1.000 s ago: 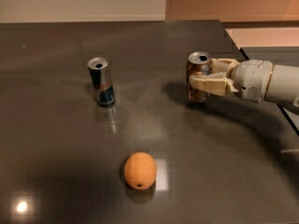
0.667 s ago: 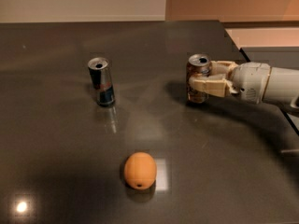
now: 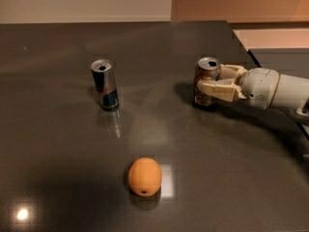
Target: Place orange can upright
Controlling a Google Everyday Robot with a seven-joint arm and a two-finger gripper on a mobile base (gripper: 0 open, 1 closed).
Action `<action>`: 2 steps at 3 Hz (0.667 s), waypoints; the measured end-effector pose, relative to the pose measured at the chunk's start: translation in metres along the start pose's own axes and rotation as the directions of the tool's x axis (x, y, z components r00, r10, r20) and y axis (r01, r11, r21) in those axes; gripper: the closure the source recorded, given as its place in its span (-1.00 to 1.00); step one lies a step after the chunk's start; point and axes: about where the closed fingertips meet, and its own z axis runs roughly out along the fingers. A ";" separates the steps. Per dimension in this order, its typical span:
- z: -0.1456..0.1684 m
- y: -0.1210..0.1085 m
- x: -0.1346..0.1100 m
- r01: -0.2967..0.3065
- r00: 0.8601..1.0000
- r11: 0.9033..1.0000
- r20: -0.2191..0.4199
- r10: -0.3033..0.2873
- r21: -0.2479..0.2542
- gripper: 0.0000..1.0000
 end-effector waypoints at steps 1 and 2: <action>0.000 -0.005 0.003 0.007 0.999 1.000 0.032 -0.007 -0.006 0.19; -0.001 -0.008 0.006 0.004 0.999 1.000 0.046 -0.004 -0.005 -0.27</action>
Offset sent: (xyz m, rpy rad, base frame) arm 0.0101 -0.0148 -0.0081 0.0548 -0.0282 -0.0026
